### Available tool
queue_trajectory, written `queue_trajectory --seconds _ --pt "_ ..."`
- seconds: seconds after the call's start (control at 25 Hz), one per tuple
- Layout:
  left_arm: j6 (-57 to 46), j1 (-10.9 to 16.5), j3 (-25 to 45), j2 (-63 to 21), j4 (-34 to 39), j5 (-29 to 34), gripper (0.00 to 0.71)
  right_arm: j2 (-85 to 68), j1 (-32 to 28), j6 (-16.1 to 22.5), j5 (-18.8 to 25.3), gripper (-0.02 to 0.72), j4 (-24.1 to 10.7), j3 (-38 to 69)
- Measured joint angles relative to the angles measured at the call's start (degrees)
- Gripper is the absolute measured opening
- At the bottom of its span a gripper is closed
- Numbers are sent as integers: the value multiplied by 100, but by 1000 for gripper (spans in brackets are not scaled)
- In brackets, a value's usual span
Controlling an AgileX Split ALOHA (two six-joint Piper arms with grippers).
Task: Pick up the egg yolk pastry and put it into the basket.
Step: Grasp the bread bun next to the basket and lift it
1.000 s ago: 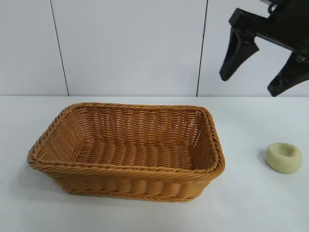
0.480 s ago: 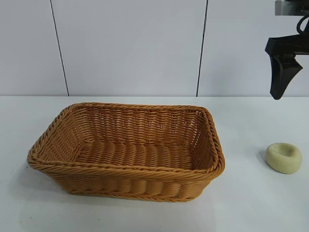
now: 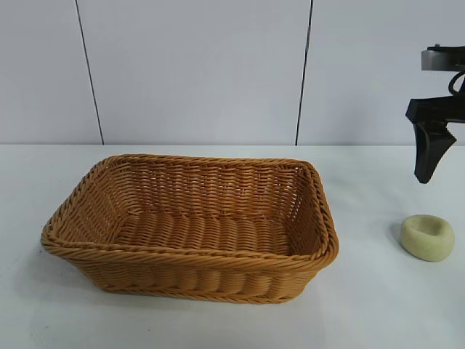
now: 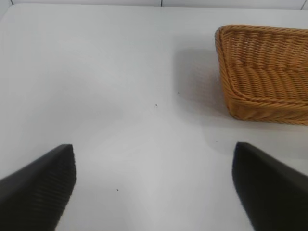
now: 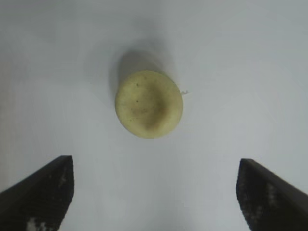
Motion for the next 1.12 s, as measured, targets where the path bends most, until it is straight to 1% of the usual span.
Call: queue_trajectory --seconds 0.16,0.56,0.64,0.68,0.76,0.88,1.0,1.12 --pt "0 0 0 0 0 0 637 408 0 -12 -237 655 48 0" --pt "0 0 0 0 0 0 637 1244 0 -13 -613 655 54 0" --pt "0 0 0 0 0 0 637 1292 0 -13 -647 645 54 0" --pt "0 0 0 0 0 0 637 1300 0 -13 -681 629 54 0" --pt "0 0 0 0 0 0 637 1300 0 -13 -713 573 54 0" --pt "0 0 0 0 0 0 637 1300 0 -13 -716 441 54 0" --pt "0 0 0 0 0 0 637 1300 0 -13 -716 330 54 0" --pt "0 0 0 0 0 0 637 1300 0 -13 -716 283 54 0"
